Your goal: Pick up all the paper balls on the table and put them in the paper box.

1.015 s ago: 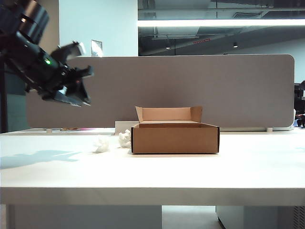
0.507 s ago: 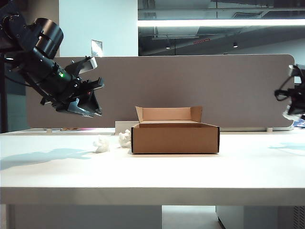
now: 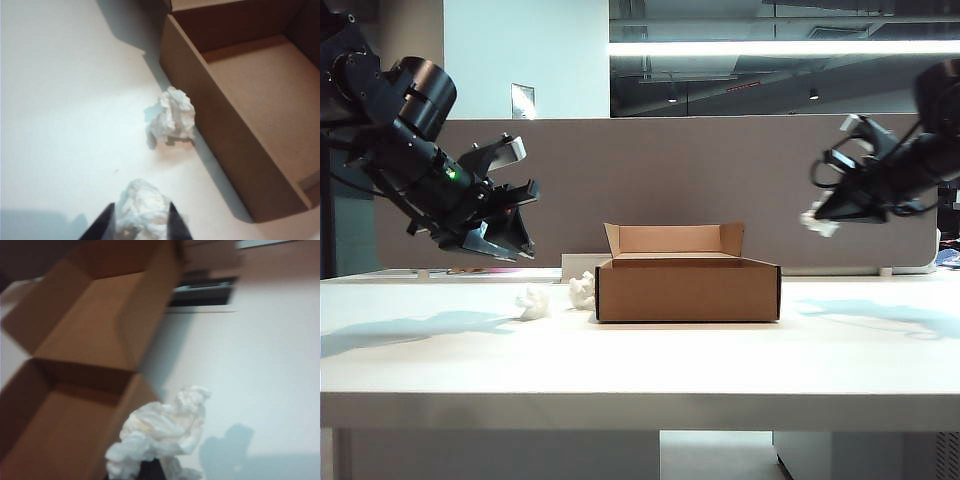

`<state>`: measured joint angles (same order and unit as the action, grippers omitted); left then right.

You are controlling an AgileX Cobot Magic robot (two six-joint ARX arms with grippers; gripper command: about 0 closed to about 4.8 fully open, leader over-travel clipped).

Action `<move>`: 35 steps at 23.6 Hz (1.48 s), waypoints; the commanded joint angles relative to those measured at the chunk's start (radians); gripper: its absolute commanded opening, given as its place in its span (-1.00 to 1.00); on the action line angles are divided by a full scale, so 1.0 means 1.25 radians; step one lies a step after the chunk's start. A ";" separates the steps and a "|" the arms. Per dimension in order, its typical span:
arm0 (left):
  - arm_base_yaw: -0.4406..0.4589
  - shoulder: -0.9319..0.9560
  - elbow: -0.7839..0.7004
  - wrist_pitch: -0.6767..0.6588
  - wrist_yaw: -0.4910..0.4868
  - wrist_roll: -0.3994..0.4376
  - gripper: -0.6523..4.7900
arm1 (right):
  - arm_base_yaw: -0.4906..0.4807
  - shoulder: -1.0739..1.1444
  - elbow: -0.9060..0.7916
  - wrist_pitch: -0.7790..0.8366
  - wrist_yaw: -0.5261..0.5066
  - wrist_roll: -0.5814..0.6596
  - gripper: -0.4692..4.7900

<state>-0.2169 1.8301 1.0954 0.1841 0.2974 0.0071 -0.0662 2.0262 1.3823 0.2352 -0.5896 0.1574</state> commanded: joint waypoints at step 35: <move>-0.007 0.102 0.050 0.009 0.008 0.000 0.67 | 0.232 -0.137 0.003 -0.077 0.031 -0.003 0.75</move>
<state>-0.2184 1.9568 1.1549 0.1936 0.3111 0.0067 0.2218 1.8660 1.3815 0.1226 -0.5491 0.1570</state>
